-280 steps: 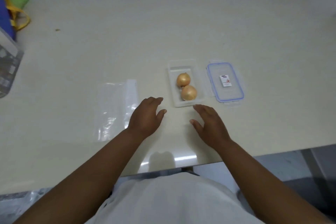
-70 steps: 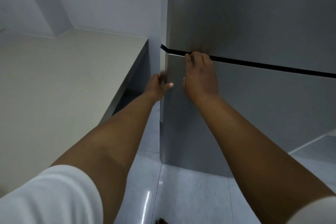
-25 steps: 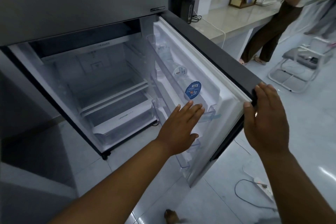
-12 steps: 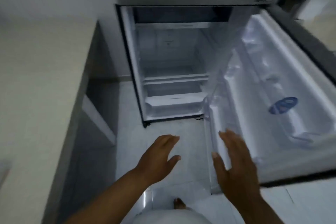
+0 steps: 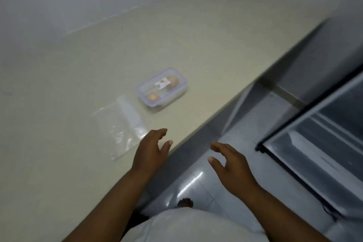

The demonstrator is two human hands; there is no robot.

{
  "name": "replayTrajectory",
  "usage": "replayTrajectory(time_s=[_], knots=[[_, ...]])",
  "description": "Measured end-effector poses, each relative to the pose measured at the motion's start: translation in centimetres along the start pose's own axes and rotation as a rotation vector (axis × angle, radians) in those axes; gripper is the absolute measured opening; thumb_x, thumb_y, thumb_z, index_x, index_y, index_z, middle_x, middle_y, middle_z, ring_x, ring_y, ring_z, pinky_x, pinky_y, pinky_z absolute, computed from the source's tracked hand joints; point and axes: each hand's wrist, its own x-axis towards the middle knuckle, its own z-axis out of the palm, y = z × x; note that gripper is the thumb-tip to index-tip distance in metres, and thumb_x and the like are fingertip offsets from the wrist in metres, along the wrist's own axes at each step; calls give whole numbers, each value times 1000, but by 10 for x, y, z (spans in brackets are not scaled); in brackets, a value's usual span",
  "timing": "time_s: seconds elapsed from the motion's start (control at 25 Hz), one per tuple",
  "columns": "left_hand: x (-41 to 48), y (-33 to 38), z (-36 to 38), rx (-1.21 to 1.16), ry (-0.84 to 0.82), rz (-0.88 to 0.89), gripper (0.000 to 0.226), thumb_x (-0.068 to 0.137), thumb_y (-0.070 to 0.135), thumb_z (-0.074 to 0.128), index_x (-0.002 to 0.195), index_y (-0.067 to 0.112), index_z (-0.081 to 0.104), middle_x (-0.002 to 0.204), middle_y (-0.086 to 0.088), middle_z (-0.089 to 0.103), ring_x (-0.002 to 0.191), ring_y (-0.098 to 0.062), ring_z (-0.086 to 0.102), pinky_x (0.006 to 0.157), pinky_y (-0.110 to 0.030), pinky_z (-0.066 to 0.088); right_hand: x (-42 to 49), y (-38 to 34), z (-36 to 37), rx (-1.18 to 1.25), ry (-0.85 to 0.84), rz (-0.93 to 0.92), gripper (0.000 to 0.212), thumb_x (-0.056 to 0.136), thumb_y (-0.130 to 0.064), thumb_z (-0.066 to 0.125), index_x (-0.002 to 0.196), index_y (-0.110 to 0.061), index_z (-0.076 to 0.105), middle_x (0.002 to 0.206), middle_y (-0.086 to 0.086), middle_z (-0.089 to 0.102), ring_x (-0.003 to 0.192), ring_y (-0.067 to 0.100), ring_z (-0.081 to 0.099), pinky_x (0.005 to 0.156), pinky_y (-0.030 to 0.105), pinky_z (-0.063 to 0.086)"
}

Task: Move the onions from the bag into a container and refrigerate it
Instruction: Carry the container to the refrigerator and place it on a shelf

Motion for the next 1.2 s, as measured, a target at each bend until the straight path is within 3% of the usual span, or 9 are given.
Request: replayTrajectory(time_s=[0.24,0.4,0.52,0.72,0.8,0.88,1.04,1.12,1.2], knots=[[-8,-101,-64,54,229,-552,44,88,33,64,129,15,57,126,-6,60,115,-25,58,98,-41,48,113,-68,90,58,-234,46,40,90,-25,63,128,-13,59,121,2,64,107,11,58,93,20,42],[-5,-134,-77,27,232,-734,50,88,35,63,133,14,53,130,-10,55,115,-27,58,98,-37,46,163,-98,133,-11,-292,91,42,90,-30,61,128,-13,59,119,3,65,115,18,57,101,28,42],[-1,-143,-78,0,241,-763,49,87,34,64,131,14,53,128,-8,56,111,-26,60,96,-35,45,181,-105,152,-5,-192,118,36,90,-28,60,122,-12,63,116,4,67,113,20,59,95,23,41],[34,-126,-78,-83,285,-693,40,87,29,66,123,14,59,117,-5,61,88,-14,57,84,-22,39,218,-117,128,0,218,61,17,88,-21,58,95,-12,71,94,6,73,87,21,61,66,12,28],[59,-113,-75,-109,301,-627,39,87,29,66,122,13,60,113,-5,64,88,-14,58,85,-24,43,249,-121,109,-27,346,3,16,86,-21,57,92,-13,70,92,7,73,84,21,61,69,15,32],[89,-98,-68,-137,307,-554,39,87,30,66,122,12,60,111,-6,64,89,-16,61,86,-25,45,286,-122,88,-109,419,-34,23,85,-22,57,103,-13,68,105,9,70,102,26,61,83,24,40],[150,-73,-47,-244,146,-605,53,89,40,62,130,8,53,125,-10,62,112,-21,59,92,-23,40,342,-104,57,-446,177,170,52,88,-34,61,129,-5,50,135,19,50,126,36,46,97,37,41],[168,-70,-35,-268,14,-695,60,89,45,59,132,5,51,130,-11,60,122,-27,54,97,-31,42,349,-90,55,-465,41,222,53,87,-42,62,119,-1,55,125,21,58,114,38,55,85,36,44],[173,-74,-24,-282,-22,-735,53,89,45,58,118,1,60,121,-17,64,115,-34,58,91,-36,46,342,-75,54,-344,9,220,50,86,-45,62,110,-2,61,113,18,65,101,36,61,75,33,43]])
